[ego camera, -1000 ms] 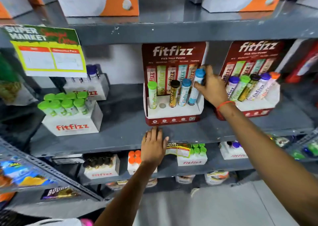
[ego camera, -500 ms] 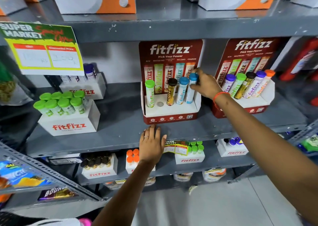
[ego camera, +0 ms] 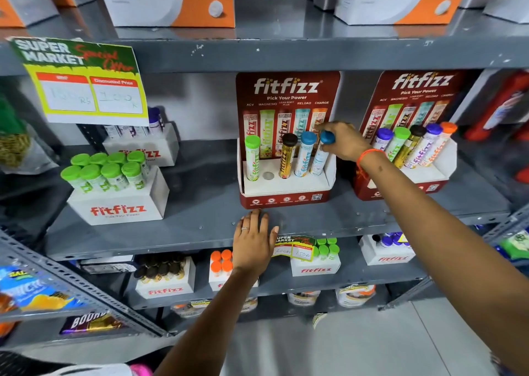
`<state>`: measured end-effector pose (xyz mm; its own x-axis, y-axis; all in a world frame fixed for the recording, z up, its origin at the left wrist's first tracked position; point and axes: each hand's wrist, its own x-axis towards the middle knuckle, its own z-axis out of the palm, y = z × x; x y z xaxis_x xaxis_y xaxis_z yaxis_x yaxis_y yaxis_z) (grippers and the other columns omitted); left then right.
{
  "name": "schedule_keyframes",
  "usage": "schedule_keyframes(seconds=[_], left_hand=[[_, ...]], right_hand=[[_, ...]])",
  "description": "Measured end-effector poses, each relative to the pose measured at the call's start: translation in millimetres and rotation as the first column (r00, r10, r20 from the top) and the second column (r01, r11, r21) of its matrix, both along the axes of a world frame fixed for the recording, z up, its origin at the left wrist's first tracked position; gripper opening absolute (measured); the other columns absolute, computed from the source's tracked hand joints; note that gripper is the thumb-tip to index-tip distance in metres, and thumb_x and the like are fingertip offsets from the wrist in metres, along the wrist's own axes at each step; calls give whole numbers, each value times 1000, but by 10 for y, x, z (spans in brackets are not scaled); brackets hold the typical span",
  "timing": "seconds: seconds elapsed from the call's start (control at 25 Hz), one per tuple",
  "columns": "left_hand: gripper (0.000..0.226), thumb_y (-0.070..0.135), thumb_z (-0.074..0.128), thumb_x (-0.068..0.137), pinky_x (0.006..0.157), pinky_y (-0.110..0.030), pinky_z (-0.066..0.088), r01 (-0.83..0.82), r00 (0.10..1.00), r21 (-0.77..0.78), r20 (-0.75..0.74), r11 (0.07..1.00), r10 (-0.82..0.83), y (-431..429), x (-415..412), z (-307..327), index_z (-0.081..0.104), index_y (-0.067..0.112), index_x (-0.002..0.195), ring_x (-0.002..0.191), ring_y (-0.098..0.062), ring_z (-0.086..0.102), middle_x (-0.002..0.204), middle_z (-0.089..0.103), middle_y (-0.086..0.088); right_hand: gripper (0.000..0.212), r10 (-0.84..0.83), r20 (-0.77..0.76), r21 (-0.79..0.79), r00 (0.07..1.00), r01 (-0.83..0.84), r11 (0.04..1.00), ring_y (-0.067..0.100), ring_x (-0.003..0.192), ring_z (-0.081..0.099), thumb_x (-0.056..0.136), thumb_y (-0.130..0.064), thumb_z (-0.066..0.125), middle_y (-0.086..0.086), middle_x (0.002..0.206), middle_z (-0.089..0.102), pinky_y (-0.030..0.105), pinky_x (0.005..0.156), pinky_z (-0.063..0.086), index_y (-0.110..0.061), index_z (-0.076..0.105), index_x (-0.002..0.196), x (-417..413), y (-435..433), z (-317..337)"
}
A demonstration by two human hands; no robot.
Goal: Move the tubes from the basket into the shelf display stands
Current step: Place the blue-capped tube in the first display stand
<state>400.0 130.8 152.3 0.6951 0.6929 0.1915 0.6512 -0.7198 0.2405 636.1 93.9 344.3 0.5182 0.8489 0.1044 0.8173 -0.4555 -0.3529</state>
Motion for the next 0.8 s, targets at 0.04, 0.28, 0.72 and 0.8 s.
schedule_keyframes(seconds=[0.04,0.28,0.72,0.8], left_hand=[[53,47,22,96,111,-44,27,1,1000,-2,-6,1000,-1,2,0,-1,41,14,132,128,-31,42,139,47,-12],[51,46,25,97,112,-43,24,6,1000,-11,-5,1000,-6,-6,-12,6,39,14,134,130,-31,38,141,44,-12],[57,49,17,96,112,-42,22,4,1000,-17,9,1000,-4,-12,-22,29,38,14,136,132,-31,37,143,42,-12],[60,50,13,95,114,-41,20,7,1000,-32,-11,999,-7,-13,-22,36,35,15,138,134,-30,33,146,38,-11]], right_hand=[[49,-9,9,-2,1000,9,1000,35,121,53,82,-10,68,19,132,56,40,105,44,-8,54,129,4,-7,5],[38,-87,96,41,992,84,996,39,113,56,84,-15,67,23,123,58,44,100,47,-6,62,120,-56,9,11],[39,-49,113,86,992,40,995,38,113,55,85,-10,66,23,122,57,42,99,48,-4,60,123,-95,-26,-36],[40,-12,113,81,994,3,997,37,116,54,84,-5,65,21,125,58,42,101,46,-4,59,123,-70,-38,-26]])
